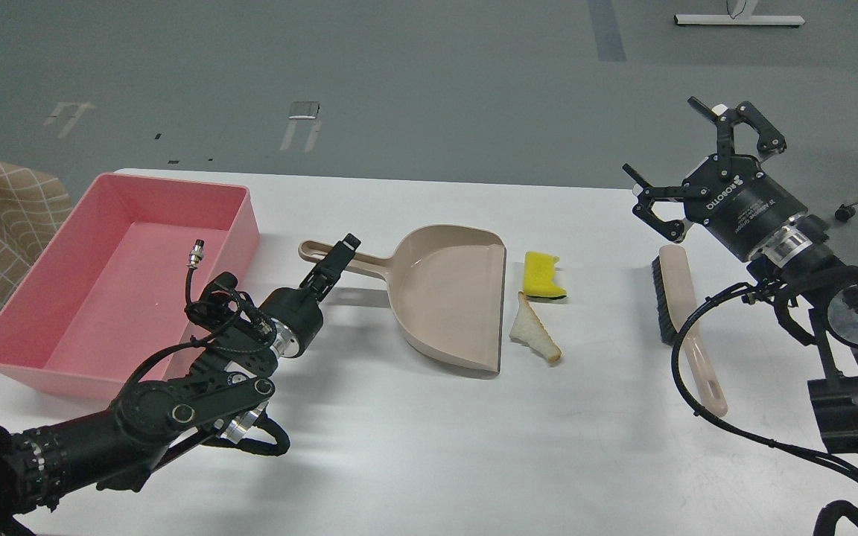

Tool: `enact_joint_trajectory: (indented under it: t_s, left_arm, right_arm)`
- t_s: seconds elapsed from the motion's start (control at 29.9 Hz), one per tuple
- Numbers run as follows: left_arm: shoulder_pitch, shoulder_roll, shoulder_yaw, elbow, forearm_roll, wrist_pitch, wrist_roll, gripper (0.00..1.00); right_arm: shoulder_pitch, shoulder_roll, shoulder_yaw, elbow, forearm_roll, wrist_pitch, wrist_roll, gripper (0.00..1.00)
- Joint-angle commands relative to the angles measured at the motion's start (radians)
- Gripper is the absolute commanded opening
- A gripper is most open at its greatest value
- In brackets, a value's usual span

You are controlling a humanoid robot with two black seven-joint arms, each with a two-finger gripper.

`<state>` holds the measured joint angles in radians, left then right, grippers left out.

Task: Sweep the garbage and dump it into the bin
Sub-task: 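Grasp the dustpan handle with the left gripper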

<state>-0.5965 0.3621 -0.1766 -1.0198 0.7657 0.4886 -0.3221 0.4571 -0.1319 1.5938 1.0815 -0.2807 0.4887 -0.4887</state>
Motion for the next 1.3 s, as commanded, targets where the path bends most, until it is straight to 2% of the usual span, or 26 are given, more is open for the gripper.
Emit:
enact_joint_trajectory:
  t_s: [0.0,0.33,0.4,0.5,0.6,0.8,0.9,0.94,1.27]
  left_arm:
    - [-0.003,-0.002,0.000,0.012,-0.002,0.000,0.000,0.85]
    - [-0.002,-0.006,0.000,0.026,-0.005,0.000,0.001,0.76]
    - [-0.003,-0.011,0.000,0.029,-0.025,0.000,0.000,0.71]
    - [-0.002,-0.012,0.000,0.033,-0.031,0.000,0.000,0.69]
    - [-0.002,-0.018,0.002,0.033,-0.031,0.000,0.000,0.63]
    - [-0.002,-0.023,0.002,0.044,-0.031,0.000,-0.002,0.41]
    - [-0.002,-0.025,0.003,0.044,-0.031,0.000,-0.003,0.16]
    - [-0.002,-0.025,0.003,0.044,-0.031,0.000,-0.003,0.00]
    - [-0.016,-0.028,0.006,0.030,-0.026,0.000,-0.014,0.00]
  right_arm:
    - [0.003,0.000,0.000,-0.002,0.000,0.000,0.000,1.00]
    - [0.002,0.000,0.000,-0.002,0.000,0.000,0.000,1.00]
    - [0.003,0.000,0.000,-0.002,0.000,0.000,0.000,1.00]
    - [0.002,0.000,0.000,-0.003,0.000,0.000,0.000,1.00]
    - [0.002,0.000,0.000,-0.003,0.000,0.000,0.000,1.00]
    - [0.005,-0.002,0.000,-0.005,0.000,0.000,0.000,1.00]
    - [0.005,-0.002,0.000,-0.005,0.000,0.000,0.000,1.00]
    - [0.005,-0.002,0.000,-0.005,0.000,0.000,0.000,1.00]
    - [0.005,-0.002,0.000,-0.005,0.000,0.000,0.000,1.00]
